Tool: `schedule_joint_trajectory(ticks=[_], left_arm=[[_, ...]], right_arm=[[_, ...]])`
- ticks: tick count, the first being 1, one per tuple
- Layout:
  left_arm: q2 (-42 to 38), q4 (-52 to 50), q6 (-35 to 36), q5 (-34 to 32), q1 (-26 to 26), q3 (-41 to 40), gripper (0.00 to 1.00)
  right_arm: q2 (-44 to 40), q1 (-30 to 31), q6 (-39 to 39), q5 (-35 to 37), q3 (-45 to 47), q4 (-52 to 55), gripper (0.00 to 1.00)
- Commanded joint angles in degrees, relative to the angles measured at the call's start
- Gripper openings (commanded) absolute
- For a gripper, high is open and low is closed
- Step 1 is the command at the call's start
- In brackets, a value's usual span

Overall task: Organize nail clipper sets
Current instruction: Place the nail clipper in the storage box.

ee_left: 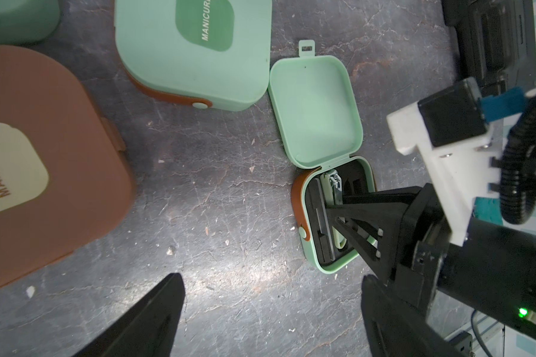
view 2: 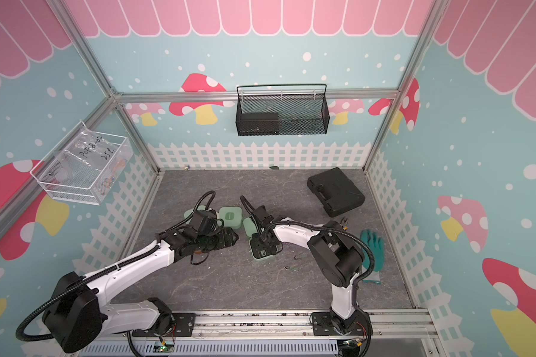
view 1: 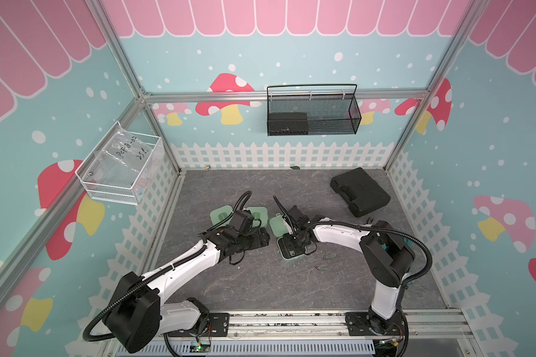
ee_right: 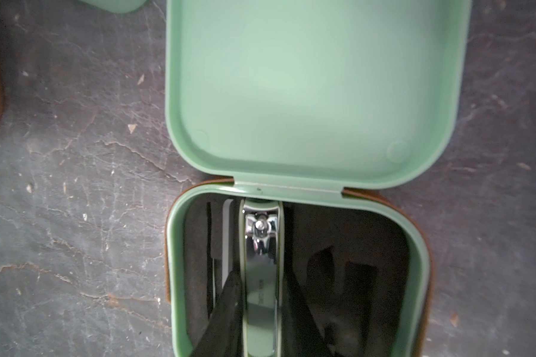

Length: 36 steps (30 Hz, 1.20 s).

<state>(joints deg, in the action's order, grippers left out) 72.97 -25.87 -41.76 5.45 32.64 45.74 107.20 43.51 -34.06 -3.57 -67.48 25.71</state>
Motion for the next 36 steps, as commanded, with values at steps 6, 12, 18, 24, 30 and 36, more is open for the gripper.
schedule_joint_trajectory(ticks=[6, 12, 18, 24, 30, 36], left_arm=[[1.2, -0.3, 0.9, 0.6, -0.4, 0.6, 0.92], [1.7, -0.5, 1.0, 0.8, -0.4, 0.6, 0.92], [2.3, -0.5, 1.1, 1.1, -0.5, 0.5, 0.92], [3.0, -0.5, 1.0, 1.6, -0.5, 0.5, 0.92], [2.6, -0.6, 1.0, 2.1, -0.5, 0.5, 0.92], [2.1, -1.1, 0.9, 1.9, -0.5, 0.6, 0.92]], right_arm=[[10.9, 1.2, -2.2, 8.2, 2.0, 3.2, 0.0], [15.9, 2.1, -3.3, 11.1, 2.2, 3.3, 0.0], [20.7, 3.0, -4.0, 13.2, 2.6, 3.5, 0.0], [20.7, 3.6, -4.2, 13.8, 3.1, 3.8, 0.0], [15.9, 3.6, -2.0, 12.6, 4.3, 5.8, 0.0], [9.5, 3.6, 1.1, 9.3, 7.2, 8.1, 0.0]])
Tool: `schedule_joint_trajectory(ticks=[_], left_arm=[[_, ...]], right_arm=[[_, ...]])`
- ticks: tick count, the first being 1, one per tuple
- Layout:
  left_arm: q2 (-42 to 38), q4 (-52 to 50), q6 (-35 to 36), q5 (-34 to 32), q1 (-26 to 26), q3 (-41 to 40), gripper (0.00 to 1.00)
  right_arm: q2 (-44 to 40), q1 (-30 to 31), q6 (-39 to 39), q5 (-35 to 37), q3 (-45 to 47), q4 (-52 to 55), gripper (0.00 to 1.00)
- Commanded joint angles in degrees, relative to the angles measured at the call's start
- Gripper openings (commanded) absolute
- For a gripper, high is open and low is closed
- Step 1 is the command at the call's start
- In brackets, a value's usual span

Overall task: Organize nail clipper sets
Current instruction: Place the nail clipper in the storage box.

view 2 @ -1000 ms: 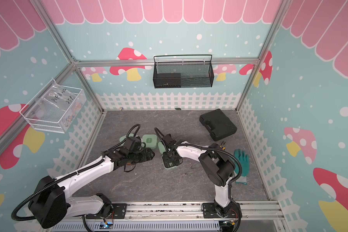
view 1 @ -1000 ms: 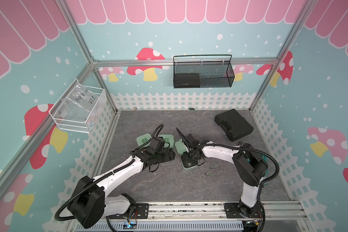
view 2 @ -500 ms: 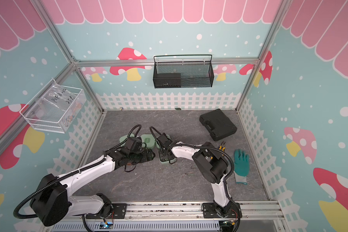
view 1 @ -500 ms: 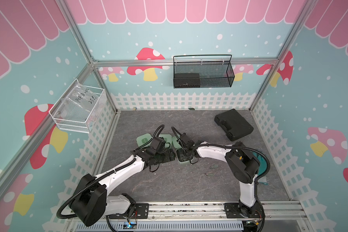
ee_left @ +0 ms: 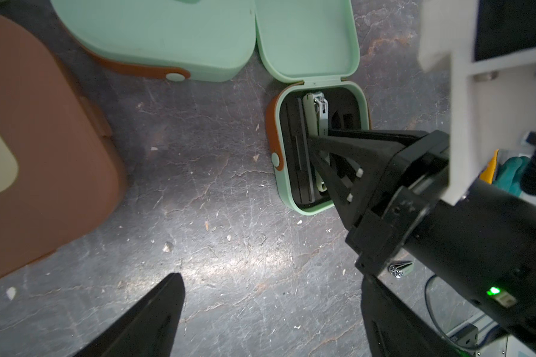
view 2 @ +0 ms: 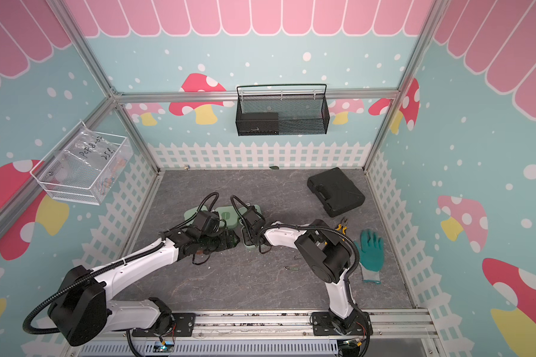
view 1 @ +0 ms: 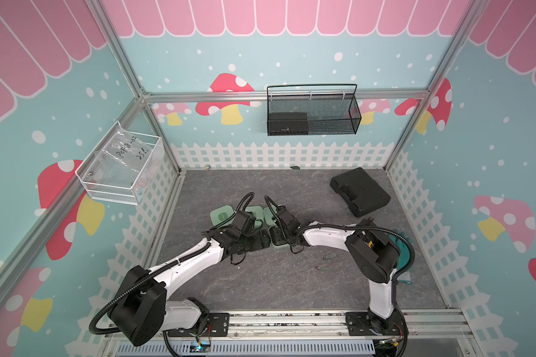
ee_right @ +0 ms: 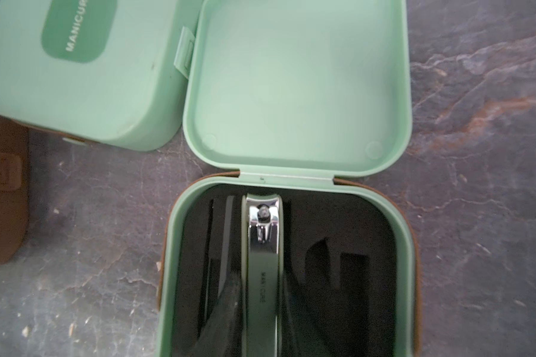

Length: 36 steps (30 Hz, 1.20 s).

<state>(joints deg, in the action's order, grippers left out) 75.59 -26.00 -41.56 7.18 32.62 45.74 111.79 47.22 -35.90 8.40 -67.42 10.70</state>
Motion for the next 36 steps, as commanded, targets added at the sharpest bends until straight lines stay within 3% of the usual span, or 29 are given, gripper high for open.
schedule_joint_trajectory(ticks=[1, 9, 16, 30, 32, 36], left_arm=[[-0.5, -1.0, 0.6, 0.2, -0.5, 0.6, 0.92], [-0.5, -1.5, -0.1, 0.6, -0.5, 0.8, 0.92], [-0.2, -2.0, -0.5, 0.4, -0.5, 1.3, 0.86], [0.8, -1.2, -1.0, 0.4, -0.5, 1.8, 0.43], [1.0, -1.2, -0.9, 0.5, -0.5, 2.0, 0.41], [1.5, -1.1, -0.8, 0.6, -0.5, 2.3, 0.2]], right_arm=[[4.1, 0.0, 3.6, -3.2, 7.4, 23.6, 0.0], [0.5, -0.1, 7.5, -9.0, 5.5, 25.6, 0.0], [-2.5, -0.1, 7.4, -7.6, 1.3, 27.7, 0.0], [-10.3, -0.2, 5.2, -8.9, -1.7, 26.8, 0.0], [-10.4, -0.2, 4.6, -8.9, -1.0, 25.7, 0.0], [-9.5, -0.2, 3.9, -9.2, -0.3, 23.8, 0.0]])
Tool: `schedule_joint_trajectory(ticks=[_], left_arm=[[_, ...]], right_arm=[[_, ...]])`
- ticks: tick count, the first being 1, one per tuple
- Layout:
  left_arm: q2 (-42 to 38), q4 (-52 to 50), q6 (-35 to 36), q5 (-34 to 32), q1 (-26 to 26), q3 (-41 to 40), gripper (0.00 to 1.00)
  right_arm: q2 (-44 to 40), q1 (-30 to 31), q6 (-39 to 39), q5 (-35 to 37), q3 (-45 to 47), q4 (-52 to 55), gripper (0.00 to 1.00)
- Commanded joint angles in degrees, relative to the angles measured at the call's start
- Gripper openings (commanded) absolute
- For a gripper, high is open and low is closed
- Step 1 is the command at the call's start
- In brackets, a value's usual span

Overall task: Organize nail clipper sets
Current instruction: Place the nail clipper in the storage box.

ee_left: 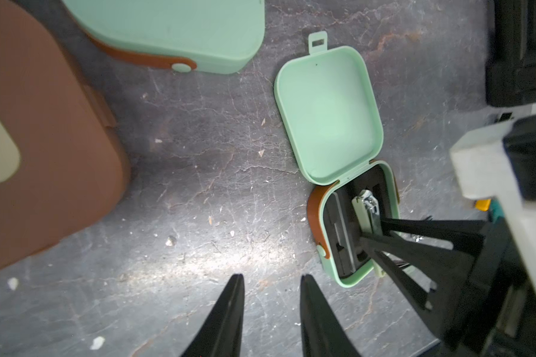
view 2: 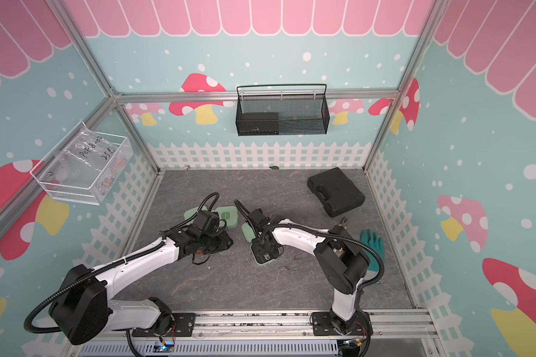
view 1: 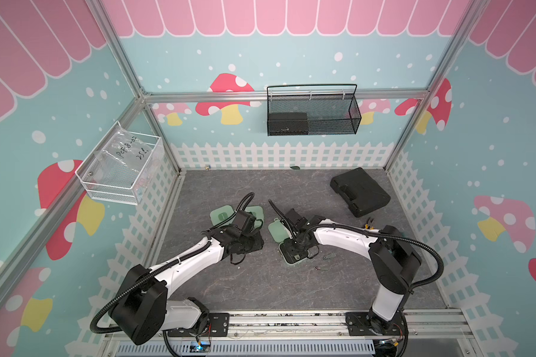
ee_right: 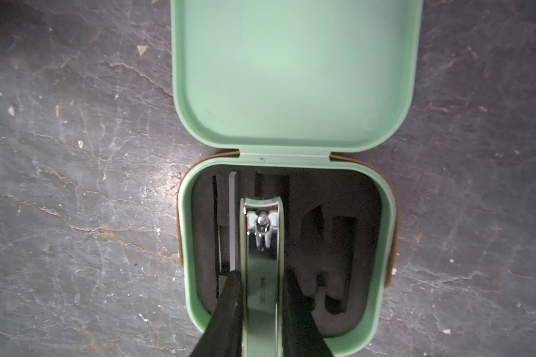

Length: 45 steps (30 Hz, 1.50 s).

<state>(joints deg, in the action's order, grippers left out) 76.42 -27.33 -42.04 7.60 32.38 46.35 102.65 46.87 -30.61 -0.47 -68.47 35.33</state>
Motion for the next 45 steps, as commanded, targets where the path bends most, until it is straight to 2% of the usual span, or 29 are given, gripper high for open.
schedule_joint_trajectory(ticks=[1, 3, 5, 11, 28, 34, 42, 45], left_arm=[[0.8, 0.2, -0.3, 0.3, -0.2, 1.7, 0.15], [1.1, 0.2, -0.3, 0.5, -0.2, 1.8, 0.04], [1.3, 0.2, -0.4, 0.6, -0.2, 1.9, 0.0], [1.4, 0.2, -0.3, 0.6, -0.2, 2.0, 0.0], [1.6, 0.2, -0.3, 0.7, -0.2, 2.0, 0.0], [1.6, 0.6, -0.4, 1.2, -0.2, 2.0, 0.0], [1.5, 0.9, -0.4, 2.0, -0.2, 1.7, 0.0], [1.5, 1.0, -0.5, 2.2, -0.2, 1.8, 0.0]], right_arm=[[0.0, 0.2, -1.5, -0.2, 0.8, -1.1, 0.0], [0.6, 0.2, -1.9, 0.9, 0.8, -1.2, 0.0], [1.1, 0.2, -2.1, 1.9, 0.7, -1.2, 0.0], [2.2, 0.2, -2.7, 3.4, 1.0, -1.1, 0.0], [4.0, 0.6, -3.4, 2.1, 3.1, -2.9, 0.0], [5.7, 0.6, -4.0, 4.8, 3.6, -3.8, 0.0], [10.9, 0.7, -5.4, 5.8, 8.7, -6.2, 0.0], [10.4, 0.8, -5.7, 5.4, 10.2, -6.7, 0.04]])
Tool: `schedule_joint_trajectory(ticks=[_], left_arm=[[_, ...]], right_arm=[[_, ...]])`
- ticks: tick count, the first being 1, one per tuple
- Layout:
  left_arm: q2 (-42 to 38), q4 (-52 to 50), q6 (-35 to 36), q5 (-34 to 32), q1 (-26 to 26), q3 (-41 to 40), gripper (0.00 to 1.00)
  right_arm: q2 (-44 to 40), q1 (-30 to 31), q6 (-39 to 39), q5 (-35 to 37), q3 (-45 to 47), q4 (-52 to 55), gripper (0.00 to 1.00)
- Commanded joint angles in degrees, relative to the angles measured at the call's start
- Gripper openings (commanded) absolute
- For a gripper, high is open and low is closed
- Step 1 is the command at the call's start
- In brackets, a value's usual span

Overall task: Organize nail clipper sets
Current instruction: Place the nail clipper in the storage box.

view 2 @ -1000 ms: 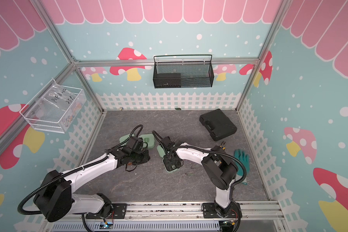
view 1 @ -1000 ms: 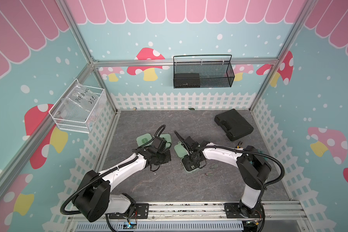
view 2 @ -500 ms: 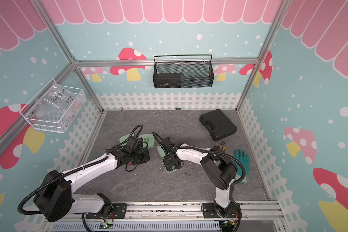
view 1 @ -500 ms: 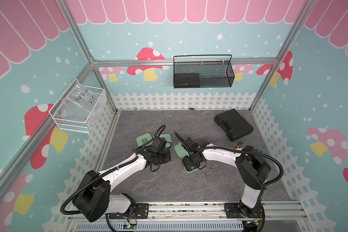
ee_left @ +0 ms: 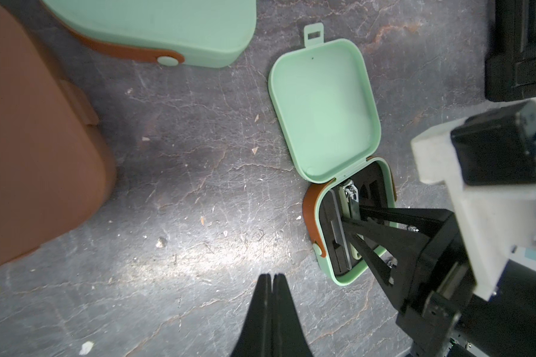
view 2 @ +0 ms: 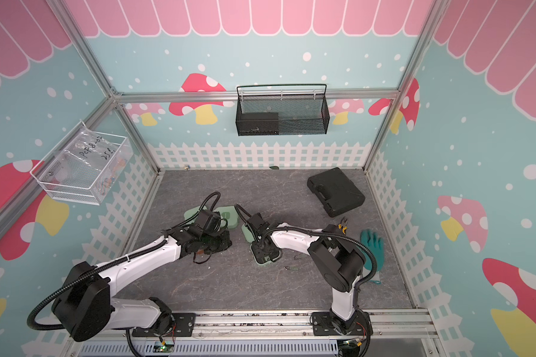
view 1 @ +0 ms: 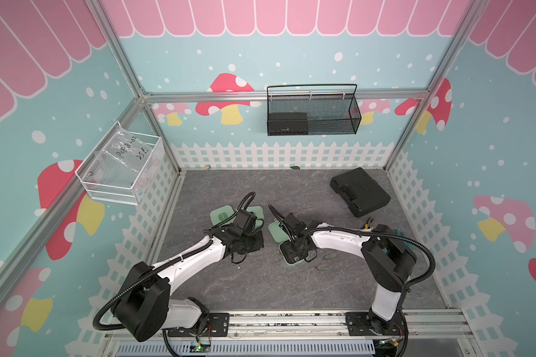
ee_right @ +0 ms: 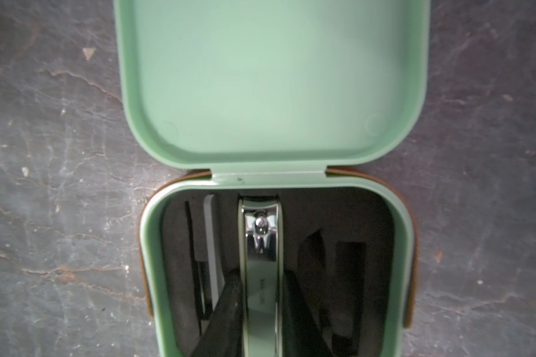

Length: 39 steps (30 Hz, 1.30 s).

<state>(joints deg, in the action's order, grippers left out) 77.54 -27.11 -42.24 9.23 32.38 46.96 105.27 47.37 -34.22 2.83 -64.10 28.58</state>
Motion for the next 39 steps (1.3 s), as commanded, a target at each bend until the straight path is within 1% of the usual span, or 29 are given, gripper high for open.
schedule_joint_trajectory(ticks=[1, 4, 9, 13, 18, 22, 24, 26, 29, 32, 39], left_arm=[[0.4, 0.8, -0.3, 0.7, -0.2, 1.3, 0.0], [0.5, 0.9, -0.4, 0.9, -0.2, 1.4, 0.0], [0.4, 1.2, -0.7, 1.2, -0.1, 1.2, 0.0], [0.4, 1.3, -0.8, 1.2, -0.1, 1.1, 0.0], [0.6, 1.6, -0.8, 1.4, -0.2, 1.2, 0.0], [1.2, 2.0, -0.9, 1.8, -0.1, 1.4, 0.0], [1.4, 2.4, -0.9, 2.1, -0.1, 1.4, 0.0], [1.6, 3.0, -1.0, 2.5, 0.0, 1.4, 0.0], [1.9, 3.5, -1.3, 2.9, 0.0, 1.3, 0.0], [2.0, 3.8, -1.3, 3.2, 0.0, 1.2, 0.0], [1.9, 4.0, -1.5, 3.6, 0.0, 1.3, 0.0]], right_arm=[[7.4, 0.2, -2.0, 2.1, 5.9, 0.1, 0.06], [5.7, 0.2, -1.7, 1.8, 4.7, 0.8, 0.16], [4.0, 0.2, -0.3, 1.9, -0.3, 4.1, 0.31], [0.7, 0.2, 0.8, 1.4, -3.3, 6.0, 0.36], [-2.4, 0.3, 1.4, -0.8, -4.5, 6.4, 0.38], [-4.9, 0.3, 1.3, -2.0, -4.2, 6.3, 0.34], [-5.5, 0.2, 1.2, -2.3, -3.7, 6.2, 0.28], [-5.4, 0.3, 1.2, -2.6, -3.0, 6.1, 0.19], [-4.5, 0.3, 1.2, -3.4, -1.4, 4.8, 0.11], [-3.6, 0.3, 0.9, -4.4, 0.0, 3.3, 0.06], [-1.4, 0.3, 0.1, -5.0, 3.2, 0.7, 0.02]])
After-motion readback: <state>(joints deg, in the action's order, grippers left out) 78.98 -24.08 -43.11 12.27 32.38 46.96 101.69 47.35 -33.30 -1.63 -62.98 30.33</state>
